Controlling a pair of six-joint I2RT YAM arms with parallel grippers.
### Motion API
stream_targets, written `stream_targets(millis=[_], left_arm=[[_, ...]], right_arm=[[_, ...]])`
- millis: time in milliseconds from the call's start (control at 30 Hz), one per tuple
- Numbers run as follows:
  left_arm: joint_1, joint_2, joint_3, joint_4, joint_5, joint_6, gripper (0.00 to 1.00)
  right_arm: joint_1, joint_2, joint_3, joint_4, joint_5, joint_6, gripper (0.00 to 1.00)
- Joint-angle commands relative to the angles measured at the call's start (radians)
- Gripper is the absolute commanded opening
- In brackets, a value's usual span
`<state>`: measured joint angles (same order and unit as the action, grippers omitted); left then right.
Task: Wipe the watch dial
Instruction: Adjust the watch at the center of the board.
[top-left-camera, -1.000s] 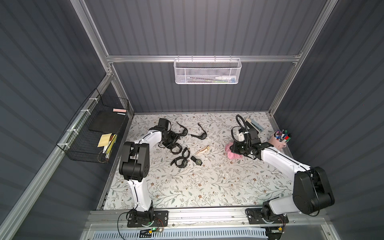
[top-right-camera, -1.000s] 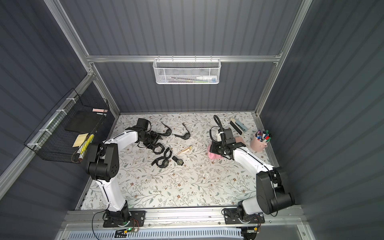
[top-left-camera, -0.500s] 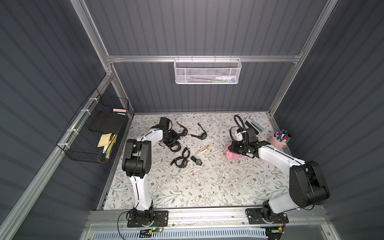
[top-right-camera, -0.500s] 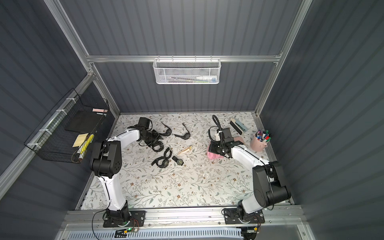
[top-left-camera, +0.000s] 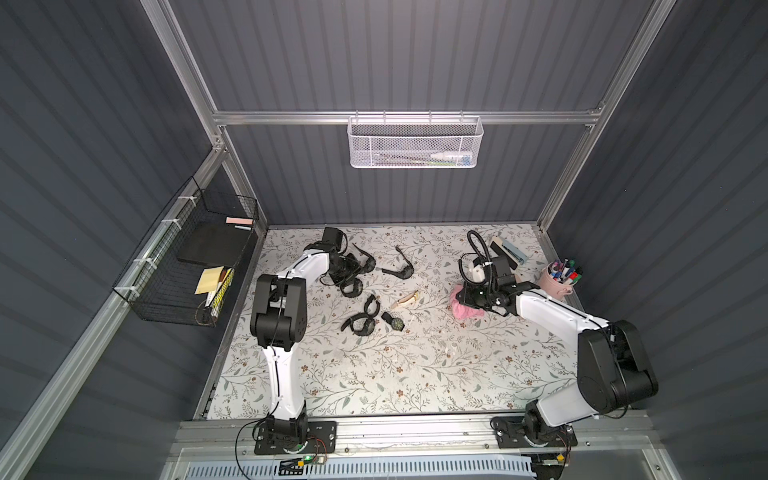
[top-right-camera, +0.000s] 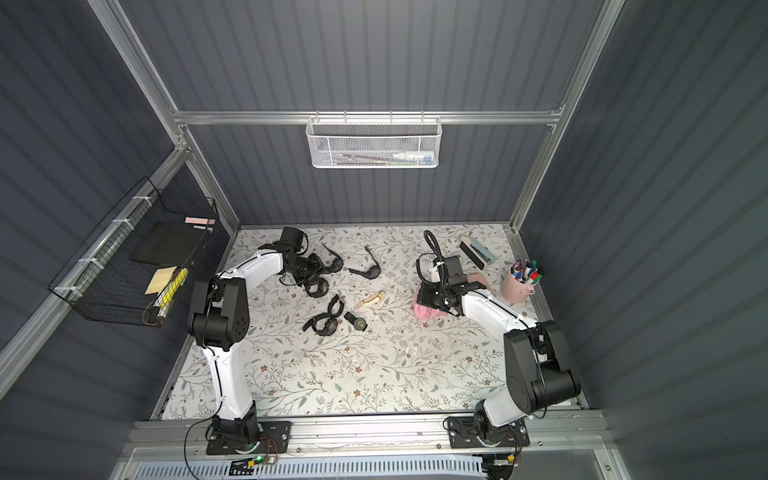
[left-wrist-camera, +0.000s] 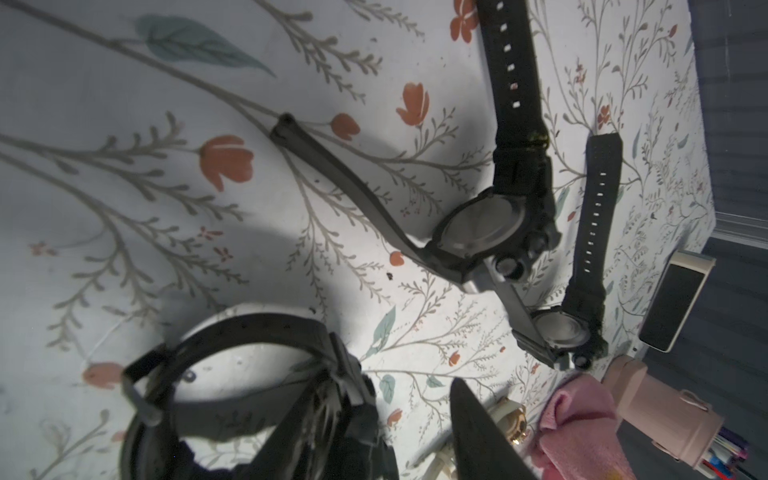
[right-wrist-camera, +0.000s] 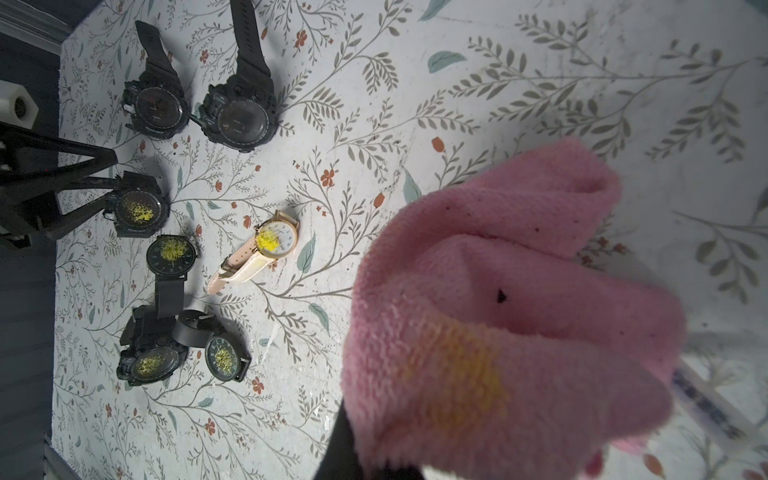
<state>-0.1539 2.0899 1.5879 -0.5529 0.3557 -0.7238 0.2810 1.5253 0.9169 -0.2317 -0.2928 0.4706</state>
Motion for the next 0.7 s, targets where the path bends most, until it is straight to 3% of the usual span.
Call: stream_targets(millis=[0,233,667], left_arm=[[-0.018,0.054,0.071,-0.101,-0.074,0.108,0.51],[-0.056,0.136,0.180,-0.190,-0.154,0.195,0.49],[-0.062,0.165,0.216,-0.214,-0.167,0.246,0.39]], right_arm=[[-0.003,0.009,0.020,0.012,-0.013,0.003,0.00],[-0.003,0.009,0.014,0.017,-0.012,0.005,0.00],[-0.003,0.013,0.011,0.023,-0.014,0.010,0.00]])
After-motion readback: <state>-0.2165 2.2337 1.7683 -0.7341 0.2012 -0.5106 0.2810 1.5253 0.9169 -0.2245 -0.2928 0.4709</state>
